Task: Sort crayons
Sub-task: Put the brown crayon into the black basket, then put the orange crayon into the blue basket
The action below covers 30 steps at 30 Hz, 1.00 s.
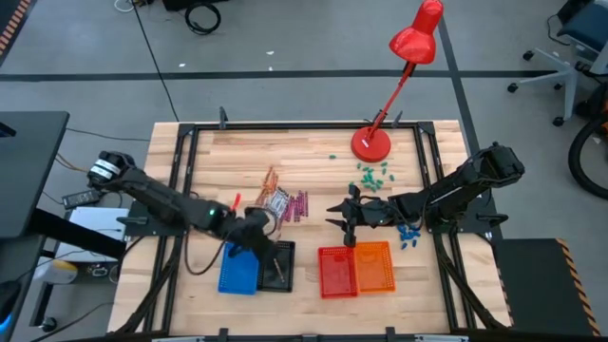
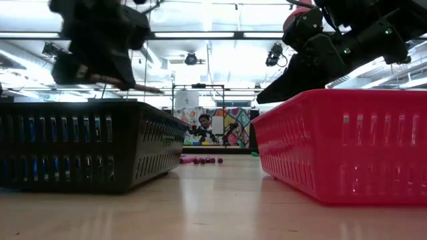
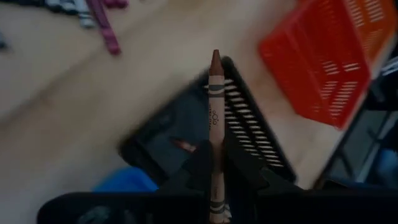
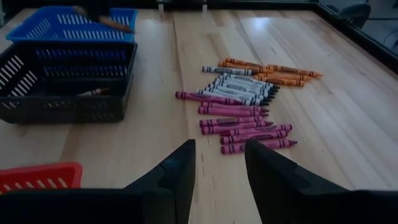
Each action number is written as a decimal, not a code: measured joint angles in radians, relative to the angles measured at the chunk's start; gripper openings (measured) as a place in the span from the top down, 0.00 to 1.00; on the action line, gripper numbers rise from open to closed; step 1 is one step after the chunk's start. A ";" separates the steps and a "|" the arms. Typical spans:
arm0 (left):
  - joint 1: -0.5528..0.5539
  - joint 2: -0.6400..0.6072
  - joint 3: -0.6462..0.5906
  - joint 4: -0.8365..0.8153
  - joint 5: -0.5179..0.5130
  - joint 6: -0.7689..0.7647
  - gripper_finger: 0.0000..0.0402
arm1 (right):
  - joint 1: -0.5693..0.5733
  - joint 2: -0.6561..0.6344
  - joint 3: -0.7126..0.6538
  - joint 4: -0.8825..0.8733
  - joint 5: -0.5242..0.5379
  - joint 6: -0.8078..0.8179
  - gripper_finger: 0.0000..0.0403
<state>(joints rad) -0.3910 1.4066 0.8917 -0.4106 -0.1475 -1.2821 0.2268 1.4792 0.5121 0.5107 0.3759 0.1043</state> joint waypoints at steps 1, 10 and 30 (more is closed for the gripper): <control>-0.020 0.001 0.000 0.010 -0.014 -0.025 0.91 | -0.001 0.000 0.000 0.007 0.000 0.000 0.64; -0.134 0.125 0.001 0.133 -0.068 -0.240 0.91 | 0.003 0.000 0.000 0.062 -0.011 0.001 0.64; -0.157 0.205 0.092 0.047 -0.076 -0.230 0.67 | 0.030 0.000 0.000 0.095 -0.011 0.000 0.64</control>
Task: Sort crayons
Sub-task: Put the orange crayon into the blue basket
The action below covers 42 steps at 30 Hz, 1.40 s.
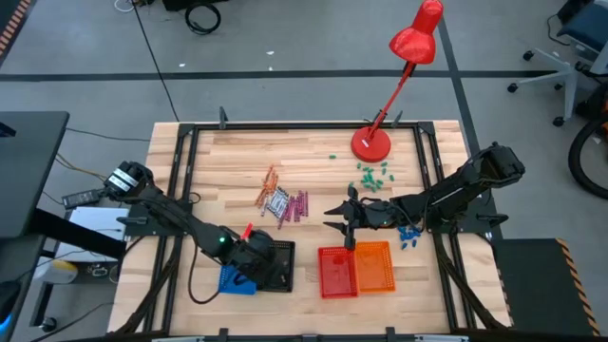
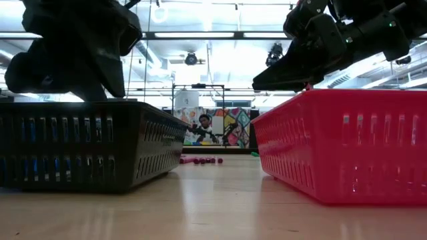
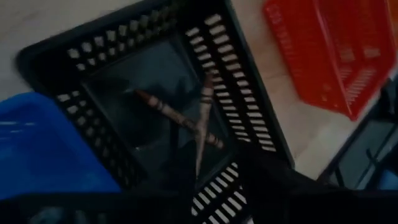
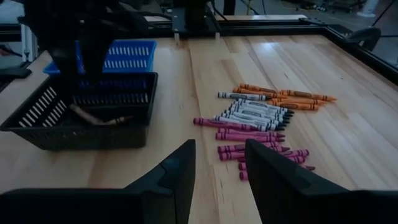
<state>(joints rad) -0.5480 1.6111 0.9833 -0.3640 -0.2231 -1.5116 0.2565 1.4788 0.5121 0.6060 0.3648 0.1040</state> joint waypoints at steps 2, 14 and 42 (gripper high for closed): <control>0.002 -0.015 -0.001 0.000 0.015 0.037 0.66 | 0.000 0.000 0.000 0.000 0.000 -0.001 0.64; 0.115 -0.111 0.000 -0.186 -0.046 0.168 0.69 | 0.000 0.000 0.000 0.004 0.000 -0.005 0.64; 0.719 -0.086 -0.077 -0.272 -0.088 0.844 0.69 | 0.000 0.000 0.000 -0.017 0.001 -0.048 0.64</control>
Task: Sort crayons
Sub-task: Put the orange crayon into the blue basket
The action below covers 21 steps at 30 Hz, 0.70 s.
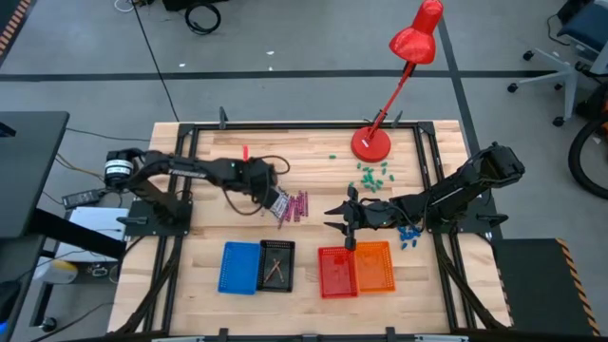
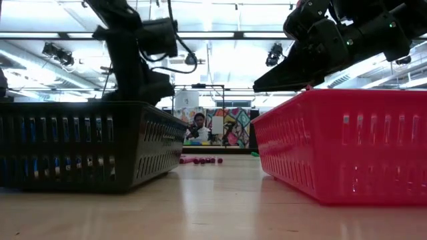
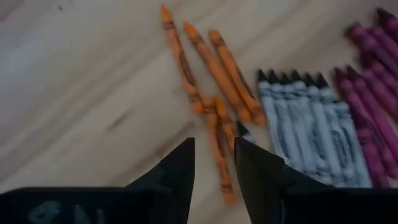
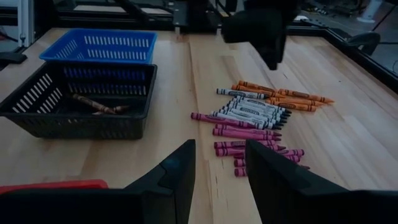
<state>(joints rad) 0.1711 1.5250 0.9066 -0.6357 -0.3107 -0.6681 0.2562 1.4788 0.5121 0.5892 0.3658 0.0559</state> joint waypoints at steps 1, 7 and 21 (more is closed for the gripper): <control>0.014 0.009 0.000 0.015 -0.002 0.016 0.69 | 0.000 0.000 0.000 0.000 0.004 0.000 0.64; 0.073 0.073 0.000 0.101 -0.010 0.087 0.69 | -0.001 0.000 0.000 -0.007 0.007 -0.004 0.64; 0.182 0.182 0.000 0.236 0.000 0.200 0.69 | -0.003 0.000 0.000 -0.028 0.011 -0.007 0.64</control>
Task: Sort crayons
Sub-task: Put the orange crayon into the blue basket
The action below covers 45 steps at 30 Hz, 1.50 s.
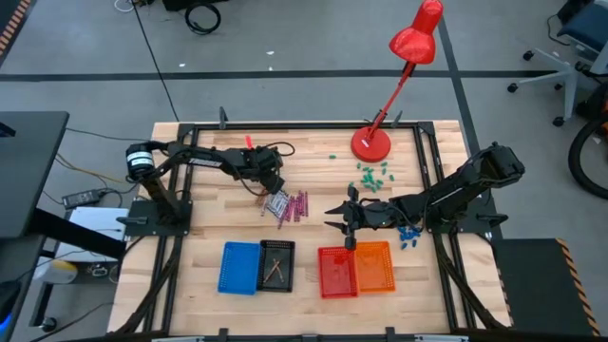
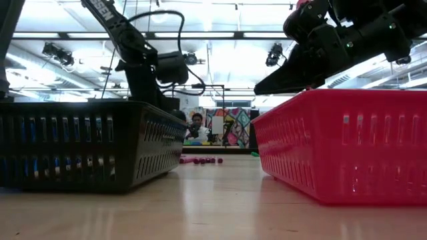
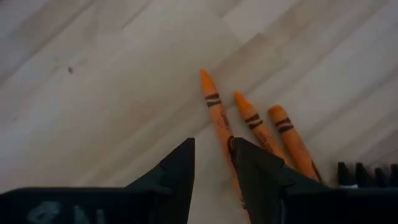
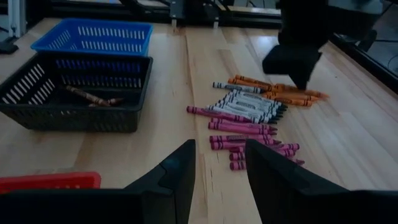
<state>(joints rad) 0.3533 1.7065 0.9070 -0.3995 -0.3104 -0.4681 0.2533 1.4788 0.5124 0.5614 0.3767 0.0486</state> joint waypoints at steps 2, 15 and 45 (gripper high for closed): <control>0.002 0.013 0.000 0.014 0.003 0.009 0.69 | 0.000 0.000 0.000 -0.002 0.000 0.001 0.64; 0.025 0.037 0.006 -0.044 0.064 0.031 0.76 | 0.000 0.000 0.000 -0.009 0.000 0.000 0.64; -0.135 -0.308 -0.004 -0.345 0.170 -0.148 0.92 | 0.000 0.000 0.000 -0.015 0.000 -0.007 0.64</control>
<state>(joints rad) 0.2183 1.3988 0.9028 -0.7449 -0.1408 -0.6160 0.2531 1.4788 0.5125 0.5468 0.3765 0.0414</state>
